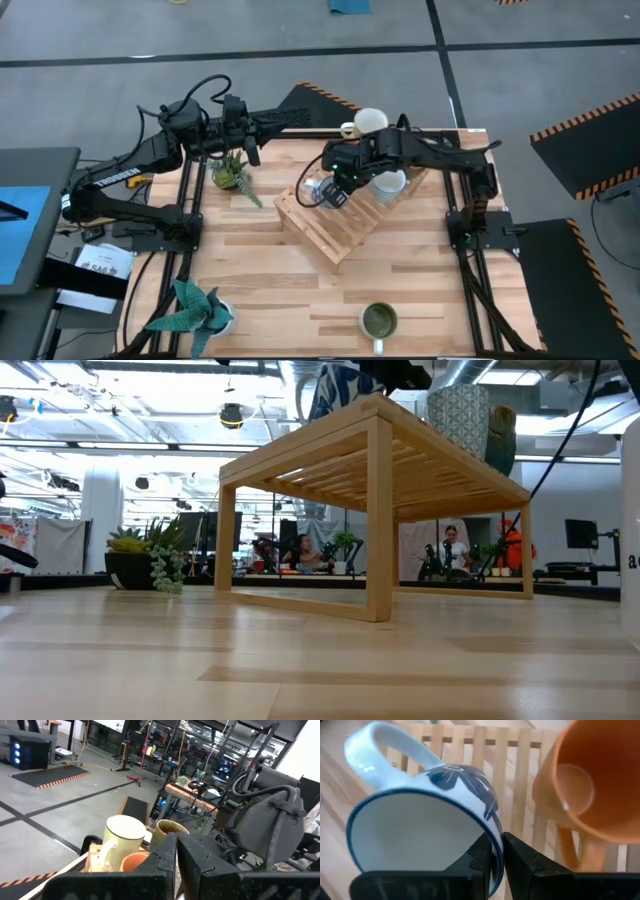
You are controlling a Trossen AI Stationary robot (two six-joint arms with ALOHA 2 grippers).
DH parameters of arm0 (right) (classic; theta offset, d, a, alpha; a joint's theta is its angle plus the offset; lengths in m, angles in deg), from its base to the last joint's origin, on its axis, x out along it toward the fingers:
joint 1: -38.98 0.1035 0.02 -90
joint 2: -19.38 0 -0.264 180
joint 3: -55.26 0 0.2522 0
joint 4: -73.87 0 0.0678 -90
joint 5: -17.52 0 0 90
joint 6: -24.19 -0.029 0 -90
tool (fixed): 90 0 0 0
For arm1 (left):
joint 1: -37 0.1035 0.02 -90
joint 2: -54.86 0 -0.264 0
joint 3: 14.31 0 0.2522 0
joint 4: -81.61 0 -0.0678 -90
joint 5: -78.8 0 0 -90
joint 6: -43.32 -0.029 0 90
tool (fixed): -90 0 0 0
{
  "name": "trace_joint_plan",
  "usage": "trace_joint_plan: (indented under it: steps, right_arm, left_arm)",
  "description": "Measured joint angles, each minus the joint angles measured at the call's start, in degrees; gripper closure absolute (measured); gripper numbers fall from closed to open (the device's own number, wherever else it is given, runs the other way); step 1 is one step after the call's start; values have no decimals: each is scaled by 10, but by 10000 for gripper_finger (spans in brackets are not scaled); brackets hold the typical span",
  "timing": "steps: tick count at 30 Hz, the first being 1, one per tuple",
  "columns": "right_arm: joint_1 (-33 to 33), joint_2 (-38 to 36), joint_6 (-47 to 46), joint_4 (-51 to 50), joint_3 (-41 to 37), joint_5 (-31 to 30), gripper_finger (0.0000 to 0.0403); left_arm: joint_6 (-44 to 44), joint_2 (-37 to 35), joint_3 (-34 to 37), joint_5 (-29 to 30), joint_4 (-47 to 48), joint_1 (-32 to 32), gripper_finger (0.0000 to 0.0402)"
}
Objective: Place coffee mugs
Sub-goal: Put the blue white mug on the shelf
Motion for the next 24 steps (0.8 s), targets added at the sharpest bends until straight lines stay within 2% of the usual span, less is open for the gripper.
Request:
trace_joint_plan:
  steps: [14, 18, 24]
  right_arm:
    - [-29, 9, -13, 42, 1, -14, 318]
    - [-29, 3, -11, 56, 0, -22, 291]
    - [-33, 4, -2, 68, 0, -33, 227]
  left_arm:
    - [0, 0, 0, 1, 8, 0, 401]
    - [0, 0, 0, 1, 8, 0, 401]
    - [0, 0, 0, 1, 8, 0, 401]
